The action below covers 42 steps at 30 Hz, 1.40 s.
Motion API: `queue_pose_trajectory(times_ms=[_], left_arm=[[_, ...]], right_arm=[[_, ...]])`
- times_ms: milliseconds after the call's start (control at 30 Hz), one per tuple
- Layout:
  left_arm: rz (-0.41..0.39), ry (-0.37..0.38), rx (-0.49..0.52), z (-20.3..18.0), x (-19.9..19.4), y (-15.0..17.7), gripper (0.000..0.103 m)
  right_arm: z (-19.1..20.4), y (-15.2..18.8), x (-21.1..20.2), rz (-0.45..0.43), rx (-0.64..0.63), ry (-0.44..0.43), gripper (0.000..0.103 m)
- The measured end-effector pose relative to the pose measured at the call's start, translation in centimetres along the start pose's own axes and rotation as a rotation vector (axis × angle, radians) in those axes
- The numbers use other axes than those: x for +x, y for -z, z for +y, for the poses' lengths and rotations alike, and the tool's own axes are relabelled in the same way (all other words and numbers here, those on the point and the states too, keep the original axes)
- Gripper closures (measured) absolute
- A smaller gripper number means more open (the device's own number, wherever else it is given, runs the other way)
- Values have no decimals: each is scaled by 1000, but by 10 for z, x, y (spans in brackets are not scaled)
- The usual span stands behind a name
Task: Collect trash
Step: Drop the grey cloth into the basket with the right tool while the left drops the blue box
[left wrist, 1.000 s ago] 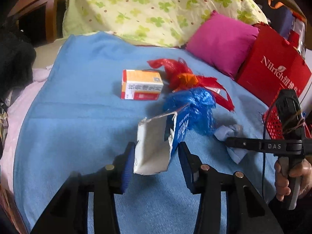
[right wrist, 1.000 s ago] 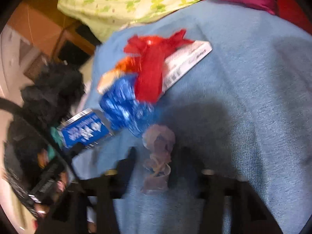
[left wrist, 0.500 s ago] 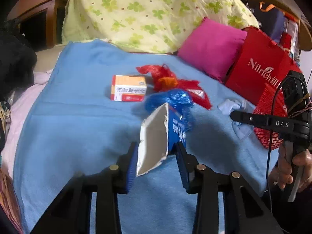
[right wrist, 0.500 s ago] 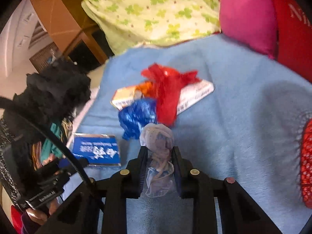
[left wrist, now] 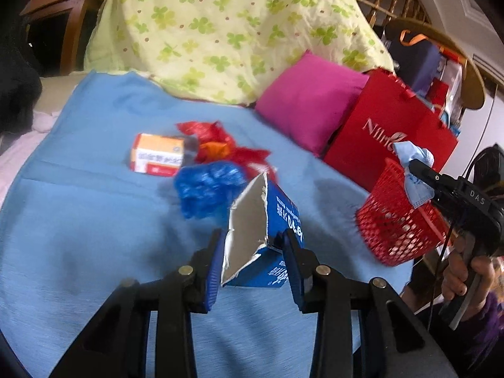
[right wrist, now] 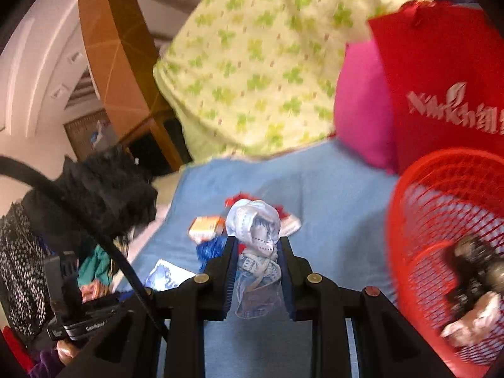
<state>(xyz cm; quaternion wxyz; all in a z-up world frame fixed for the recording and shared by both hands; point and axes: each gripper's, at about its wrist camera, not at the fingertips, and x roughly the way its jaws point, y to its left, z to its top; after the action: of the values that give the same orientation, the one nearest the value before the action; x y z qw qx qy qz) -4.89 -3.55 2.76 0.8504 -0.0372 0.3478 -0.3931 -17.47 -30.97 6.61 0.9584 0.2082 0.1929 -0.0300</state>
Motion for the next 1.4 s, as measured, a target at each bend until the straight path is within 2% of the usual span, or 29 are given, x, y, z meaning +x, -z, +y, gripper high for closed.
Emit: queue_pose_trajectory(times_ms=[167, 367, 533, 667, 767, 900, 1000, 1033, 1067, 1133, 1400], left_arm=[[-14, 28, 15, -32, 7, -15, 64], [-73, 104, 130, -105, 9, -53, 64], [-116, 167, 201, -171, 20, -80, 64], [-110, 201, 233, -212, 40, -88, 64], [-60, 223, 239, -235, 64, -86, 62], [6, 204, 238, -248, 90, -74, 60], [47, 188, 232, -248, 104, -66, 44], [50, 186, 230, -247, 106, -63, 41], [54, 177, 232, -246, 107, -61, 41], [62, 159, 240, -245, 109, -58, 41], [16, 79, 239, -209, 82, -53, 37]], right_arm=[[-28, -13, -30, -92, 73, 16, 76], [-62, -25, -60, -191, 149, 60, 76], [-105, -31, -90, -284, 280, 119, 76], [-140, -31, -112, -347, 395, 166, 76], [-167, -28, -123, -368, 502, 183, 76], [-196, -21, -131, -368, 631, 200, 73], [-207, -18, -128, -343, 687, 180, 71], [-209, -16, -127, -334, 701, 178, 66], [-211, -16, -124, -317, 717, 172, 51], [-214, -17, -117, -300, 732, 142, 34], [-186, -25, -115, -343, 604, 121, 34]])
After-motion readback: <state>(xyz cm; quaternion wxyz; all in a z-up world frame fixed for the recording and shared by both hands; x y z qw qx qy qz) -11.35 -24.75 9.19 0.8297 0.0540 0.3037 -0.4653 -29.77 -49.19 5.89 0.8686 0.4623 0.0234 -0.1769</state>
